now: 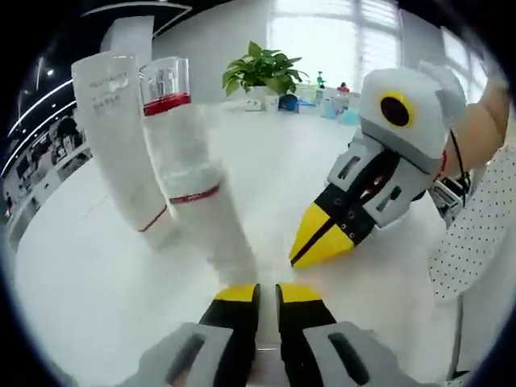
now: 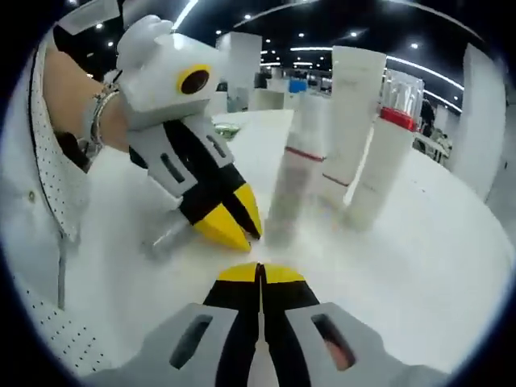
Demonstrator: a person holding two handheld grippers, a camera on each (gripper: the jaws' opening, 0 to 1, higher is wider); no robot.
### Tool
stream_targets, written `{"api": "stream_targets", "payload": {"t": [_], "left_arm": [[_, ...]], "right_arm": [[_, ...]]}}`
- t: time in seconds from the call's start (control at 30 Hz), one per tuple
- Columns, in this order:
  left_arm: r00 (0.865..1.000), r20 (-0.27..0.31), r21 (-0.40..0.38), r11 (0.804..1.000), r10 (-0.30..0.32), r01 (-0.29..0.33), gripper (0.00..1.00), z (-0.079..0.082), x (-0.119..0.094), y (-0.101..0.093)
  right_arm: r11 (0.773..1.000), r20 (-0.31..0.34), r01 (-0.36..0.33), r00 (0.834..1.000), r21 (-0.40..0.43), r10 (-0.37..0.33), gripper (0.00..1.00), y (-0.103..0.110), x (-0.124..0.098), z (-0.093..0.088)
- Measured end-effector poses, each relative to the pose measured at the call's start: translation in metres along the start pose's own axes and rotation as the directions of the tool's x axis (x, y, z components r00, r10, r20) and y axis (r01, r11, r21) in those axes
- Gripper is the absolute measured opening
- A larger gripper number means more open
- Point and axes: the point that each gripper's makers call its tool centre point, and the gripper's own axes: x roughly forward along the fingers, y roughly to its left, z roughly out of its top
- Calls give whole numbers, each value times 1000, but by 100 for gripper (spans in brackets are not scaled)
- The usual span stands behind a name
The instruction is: Arrange the skincare products in the storage area until every visible bottle or jar stands upright without overlapping.
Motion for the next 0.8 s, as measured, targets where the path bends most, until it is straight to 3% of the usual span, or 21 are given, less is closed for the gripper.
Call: {"api": "stream_targets", "payload": {"t": [0.33, 0.4, 0.47, 0.53, 0.57, 0.6, 0.67, 0.7, 0.8], "left_arm": [[1000, -17, -60, 998, 2, -3, 10, -4, -3, 3], [1000, -17, -86, 996, 4, -5, 10, -4, -5, 5], [1000, -2, -128, 992, 16, -16, 10, -1, -8, 8], [999, 42, -161, 987, 26, -19, 11, 7, -13, 12], [997, 60, -196, 980, 41, -29, 12, 10, -17, 14], [991, 118, -220, 975, 55, -28, 13, 18, -24, 17], [979, 190, -267, 964, 70, -17, 13, 25, -36, 20], [974, 206, -319, 947, 93, -23, 14, 21, -47, 24], [968, 207, -355, 933, 140, -59, 14, 10, -61, 32]], "right_arm": [[999, 24, 24, 999, 46, -26, 0, -13, -4, -1], [996, 61, 16, 998, 90, -21, 0, -15, -2, 0], [989, 140, 0, 990, 147, -21, 0, -17, -1, 4], [985, 228, -23, 974, 174, -17, 0, -17, -1, 6], [975, 249, -26, 968, 222, -31, 0, -19, -1, 5], [953, 274, -46, 961, 299, -39, 0, -20, -3, 3], [933, 318, -79, 947, 350, -39, 0, -22, -5, 3], [972, 288, -41, 957, 231, -28, 0, -24, -6, 0], [967, 294, -63, 956, 247, -13, 0, -23, -6, 0]]}}
